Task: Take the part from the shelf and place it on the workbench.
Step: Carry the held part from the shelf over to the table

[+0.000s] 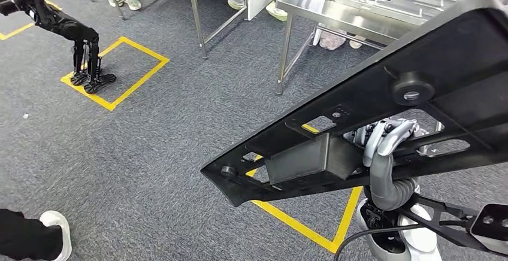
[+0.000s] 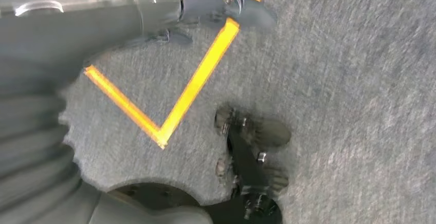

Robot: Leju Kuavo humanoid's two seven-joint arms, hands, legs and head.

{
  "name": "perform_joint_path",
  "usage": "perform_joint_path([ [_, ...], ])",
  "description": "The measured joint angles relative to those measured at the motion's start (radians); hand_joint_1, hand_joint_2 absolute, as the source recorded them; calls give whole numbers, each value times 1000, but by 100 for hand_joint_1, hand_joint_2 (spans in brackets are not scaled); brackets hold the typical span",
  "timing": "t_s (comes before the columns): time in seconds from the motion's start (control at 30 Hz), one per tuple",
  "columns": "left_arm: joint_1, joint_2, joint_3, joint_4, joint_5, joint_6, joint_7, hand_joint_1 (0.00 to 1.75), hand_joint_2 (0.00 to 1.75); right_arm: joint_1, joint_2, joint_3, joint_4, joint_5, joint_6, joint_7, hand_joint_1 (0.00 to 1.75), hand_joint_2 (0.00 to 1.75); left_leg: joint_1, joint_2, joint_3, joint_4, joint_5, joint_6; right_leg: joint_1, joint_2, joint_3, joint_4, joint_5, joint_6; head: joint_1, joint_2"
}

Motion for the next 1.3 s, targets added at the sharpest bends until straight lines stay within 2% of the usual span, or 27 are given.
perform_joint_path([
  [0.07, 3, -1, 1, 0, 0, 0, 0, 0, 175, -6, -1, 0, 6, 0, 0, 0, 175, 175, -1, 24, 1, -3, 1, 8, 0, -53, -54, 112, -60, 8, 6, 0],
  [0.1, 5, -1, 2, 0, 0, 1, 0, 0, 175, -7, -2, 1, 9, 1, 1, 0, 175, 175, -2, 35, 1, -3, 0, 10, -2, -64, -88, 181, -89, 11, 7, 0],
  [0.13, 6, -1, 3, 0, 0, 2, 0, 0, 175, -7, -1, 1, 13, 3, 1, 0, 175, 175, -3, 47, 1, -2, -1, 10, -4, -69, -113, 232, -105, 14, 7, 0],
  [0.17, 6, -1, 4, 0, 0, 2, 0, 0, 175, -7, -1, 1, 16, 4, 1, 0, 175, 175, -3, 59, 1, -2, -2, 10, -6, -72, -121, 247, -101, 16, 7, 0],
  [0.2, 5, -1, 4, 0, 0, 3, 0, 0, 175, -7, -2, 1, 20, 5, 1, 0, 175, 175, -3, 69, 2, -1, -4, 8, -7, -77, -108, 223, -80, 16, 7, 0],
  [0.23, 5, -1, 4, 0, 0, 3, 0, 0, 175, -7, -2, 2, 22, 6, 1, 0, 175, 175, -4, 80, 4, 0, -6, 6, -6, -88, -77, 163, -47, 15, 7, 0],
  [0.3, 4, -2, 5, 0, 0, 3, 0, 0, 175, -10, -2, 2, 25, 6, 1, 0, 175, 175, -7, 97, 9, 1, -12, -2, -1, -128, -4, 24, 4, 5, 7, 0],
  [0.33, 4, -2, 5, 0, 0, 3, 0, 0, 175, -12, -2, 3, 27, 6, 1, 0, 175, 175, -10, 105, 11, 2, -15, -7, 3, -141, 17, -18, 14, -2, 6, 0],
  [0.37, 3, -2, 5, 0, 0, 3, 1, 0, 175, -15, -2, 4, 29, 5, 0, 0, 175, 175, -12, 113, 13, 2, -17, -12, 6, -145, 24, -35, 15, -7, 6, 0],
  [0.43, 0, -2, 6, 0, 1, 3, 3, 0, 175, -19, -2, 7, 36, 3, -1, 0, 175, 175, -13, 129, 17, 1, -20, -23, 8, -123, 22, -37, 18, -18, 6, 0],
  [0.47, -2, -2, 6, 0, 1, 3, 4, 0, 175, -21, -2, 9, 40, 3, -2, 0, 175, 175, -12, 124, 17, 6, -27, -29, 5, -113, 23, -40, 20, -22, 5, 0],
  [0.5, -3, -2, 7, 0, 2, 3, 4, 0, 175, -26, -2, 13, 43, 3, -3, 0, 175, 175, -10, 109, 10, 26, -42, -34, 3, -103, 24, -43, 23, -28, 4, 0],
  [0.53, -4, -3, 7, 0, 2, 3, 5, 0, 175, -31, -1, 18, 47, 3, -4, 0, 175, 175, -7, 86, -8, 68, -68, -39, 0, -94, 25, -46, 25, -33, 3, 0],
  [0.6, -2, -4, 10, 0, 4, 2, 6, 0, 175, -39, 0, 29, 54, 3, -6, 0, 175, 175, -5, 46, -72, 205, -133, -44, 0, -74, 24, -46, 26, -39, -1, 0],
  [0.63, 0, -4, 12, 0, 5, 2, 6, 0, 175, -40, 0, 34, 57, 3, -7, 0, 175, 175, -4, 40, -102, 265, -153, -45, 1, -62, 24, -46, 26, -40, -1, 0],
  [0.67, 2, -4, 14, 0, 7, 2, 6, 0, 175, -41, 0, 39, 61, 4, -9, 0, 175, 175, -4, 37, -120, 296, -154, -45, 1, -50, 25, -45, 26, -41, -2, 0],
  [0.7, 3, -4, 15, 0, 8, 2, 6, 0, 175, -42, 0, 44, 64, 4, -11, 0, 175, 175, -4, 35, -119, 287, -134, -44, 1, -37, 25, -44, 25, -40, -2, 0],
  [0.73, 4, -4, 17, 0, 8, 2, 6, 0, 175, -44, 0, 48, 67, 4, -14, 0, 175, 175, -4, 31, -100, 238, -98, -42, 1, -25, 26, -42, 25, -40, -2, 0],
  [0.8, 5, -4, 20, 0, 9, 1, 5, 0, 175, -51, 1, 54, 71, 4, -18, 0, 175, 175, -1, -9, -42, 98, -29, -35, 2, -2, 26, -37, 23, -34, -3, 0],
  [0.87, 4, -4, 22, 0, 9, -2, 4, 0, 175, -59, 0, 58, 75, 3, -20, 0, 175, 175, 0, -45, -11, 23, -8, -27, 2, 19, 18, -32, 23, -23, -4, 0],
  [0.9, 3, -4, 23, 0, 9, -4, 3, 0, 175, -60, 0, 59, 76, 3, -20, 0, 175, 175, -1, -47, -8, 18, -11, -23, 0, 29, 14, -32, 25, -16, -4, 0],
  [0.93, 1, -4, 23, 0, 9, -5, 3, 0, 175, -61, 0, 59, 76, 2, -21, 0, 175, 175, -1, -36, -7, 15, -10, -17, -1, 39, 11, -34, 28, -9, -4, 0],
  [0.97, 0, -4, 23, 0, 9, -6, 3, 0, 175, -62, 0, 60, 76, 2, -21, 0, 175, 175, 0, -25, -5, 11, -7, -11, -2, 37, 9, -31, 27, -4, -4, 0],
  [1.03, 0, -5, 23, 0, 9, -11, 2, 0, 175, -66, 0, 61, 77, 2, -23, 0, 175, 175, 3, -1, -1, 1, -2, 2, 1, 0, -10, 6, 2, 5, 1, 0],
  [1.1, 0, -5, 23, 0, 9, -14, 1, 0, 175, -70, -1, 62, 77, 2, -23, 0, 175, 175, 3, 10, 0, -2, -1, 7, 2, -39, -29, 47, -25, 7, 5, 0],
  [1.23, 0, -5, 24, 0, 9, -14, 1, 0, 175, -70, -1, 62, 77, 2, -24, 0, 175, 175, 3, 12, 0, -1, -1, 7, 2, -43, -34, 58, -31, 8, 6, 0],
  [1.3, 2, -5, 24, 0, 8, -17, 1, 0, 175, -69, -1, 63, 79, 3, -28, 0, 175, 175, 0, 27, 0, -1, -2, 9, 0, -57, -79, 148, -69, 11, 5, 0],
])
